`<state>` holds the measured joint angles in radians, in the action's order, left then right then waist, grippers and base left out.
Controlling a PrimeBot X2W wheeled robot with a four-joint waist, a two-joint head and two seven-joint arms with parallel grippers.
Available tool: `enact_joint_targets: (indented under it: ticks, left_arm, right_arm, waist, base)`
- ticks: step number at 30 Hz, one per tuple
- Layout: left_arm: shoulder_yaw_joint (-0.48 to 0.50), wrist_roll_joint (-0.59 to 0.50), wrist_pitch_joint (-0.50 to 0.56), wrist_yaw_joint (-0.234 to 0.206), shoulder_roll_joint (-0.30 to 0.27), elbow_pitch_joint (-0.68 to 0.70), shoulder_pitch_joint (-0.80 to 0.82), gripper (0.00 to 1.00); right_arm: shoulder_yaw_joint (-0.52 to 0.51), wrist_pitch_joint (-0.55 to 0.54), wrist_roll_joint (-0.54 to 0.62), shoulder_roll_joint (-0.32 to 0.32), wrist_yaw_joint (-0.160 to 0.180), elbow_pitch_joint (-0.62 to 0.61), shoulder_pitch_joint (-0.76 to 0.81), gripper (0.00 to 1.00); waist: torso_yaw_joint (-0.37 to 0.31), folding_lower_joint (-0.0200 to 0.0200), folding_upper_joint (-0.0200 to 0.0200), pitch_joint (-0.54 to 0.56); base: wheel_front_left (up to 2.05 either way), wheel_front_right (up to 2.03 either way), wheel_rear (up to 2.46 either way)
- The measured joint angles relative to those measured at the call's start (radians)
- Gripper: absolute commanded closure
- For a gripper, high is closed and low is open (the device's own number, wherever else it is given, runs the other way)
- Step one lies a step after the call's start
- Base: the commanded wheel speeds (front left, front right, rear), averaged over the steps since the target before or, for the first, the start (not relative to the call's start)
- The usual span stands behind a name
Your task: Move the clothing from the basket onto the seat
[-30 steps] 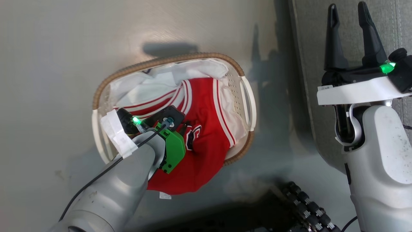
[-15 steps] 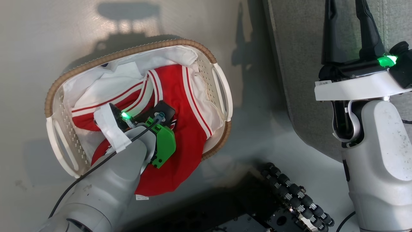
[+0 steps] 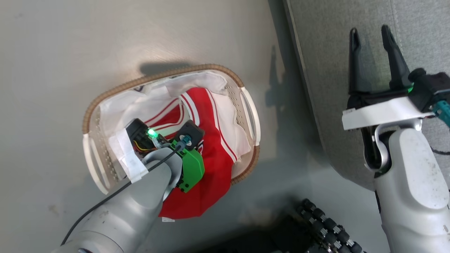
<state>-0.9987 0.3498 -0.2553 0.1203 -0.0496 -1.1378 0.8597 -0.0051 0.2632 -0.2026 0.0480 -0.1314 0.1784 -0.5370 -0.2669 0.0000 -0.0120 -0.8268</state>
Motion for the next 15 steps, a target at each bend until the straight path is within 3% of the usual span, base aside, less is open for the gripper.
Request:
enact_joint_targets:
  ticks: [7, 15]
  left_arm:
    - [0.004, -0.001, -0.006, 0.002, -0.009, 0.146, -0.043, 1.00]
    - [0.028, -0.041, -0.007, -0.002, -0.095, 0.335, -0.090, 1.00]
  right_arm:
    - [-0.033, 0.000, 0.066, 0.000, 0.000, 0.054, 0.089, 0.00]
    - [-0.035, 0.000, 0.090, 0.000, 0.000, 0.104, 0.202, 0.00]
  waist:
    - [0.050, 0.0000, 0.0000, 0.137]
    - [0.105, -0.0001, 0.0000, 0.326]
  base:
    - [0.00, 0.00, 0.00]
    - [0.00, 0.00, 0.00]
